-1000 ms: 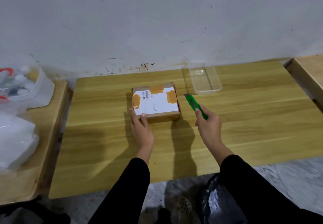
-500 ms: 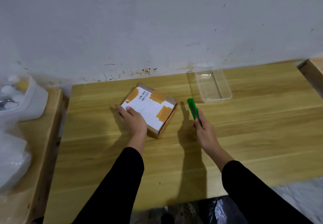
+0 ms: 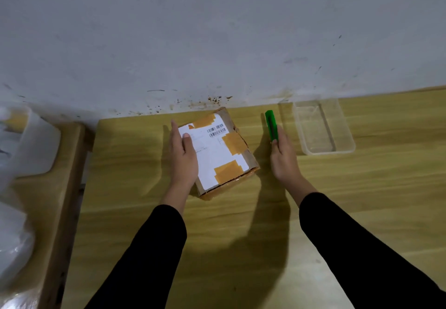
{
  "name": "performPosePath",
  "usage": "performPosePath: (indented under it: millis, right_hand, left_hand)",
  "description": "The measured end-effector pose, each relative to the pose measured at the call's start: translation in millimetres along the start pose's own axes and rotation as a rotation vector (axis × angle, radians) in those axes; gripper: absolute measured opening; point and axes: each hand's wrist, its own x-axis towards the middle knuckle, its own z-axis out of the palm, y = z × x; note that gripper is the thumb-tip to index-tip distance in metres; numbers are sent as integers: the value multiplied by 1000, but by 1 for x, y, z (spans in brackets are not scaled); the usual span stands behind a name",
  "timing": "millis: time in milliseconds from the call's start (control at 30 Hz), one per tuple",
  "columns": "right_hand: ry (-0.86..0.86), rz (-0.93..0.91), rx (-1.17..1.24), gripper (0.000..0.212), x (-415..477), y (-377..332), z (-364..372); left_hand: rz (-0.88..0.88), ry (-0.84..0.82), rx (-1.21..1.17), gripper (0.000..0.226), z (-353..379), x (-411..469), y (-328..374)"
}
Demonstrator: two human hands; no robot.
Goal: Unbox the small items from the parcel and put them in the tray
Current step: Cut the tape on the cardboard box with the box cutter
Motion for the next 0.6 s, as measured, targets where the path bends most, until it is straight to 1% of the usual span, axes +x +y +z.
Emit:
performPosePath:
  millis: [100, 367, 600]
  right_hand:
    - [6, 14, -28, 47, 10, -3, 2]
    - [-29, -28, -292, 54, 29, -5, -1]
    - [-1, 2, -371, 42, 38, -5, 6]
  left_hand:
    - [18, -5, -2, 50, -1, 0, 1]
    - [19, -13, -45, 49, 1, -3, 4]
    - [2, -17, -108, 49, 5, 1, -3]
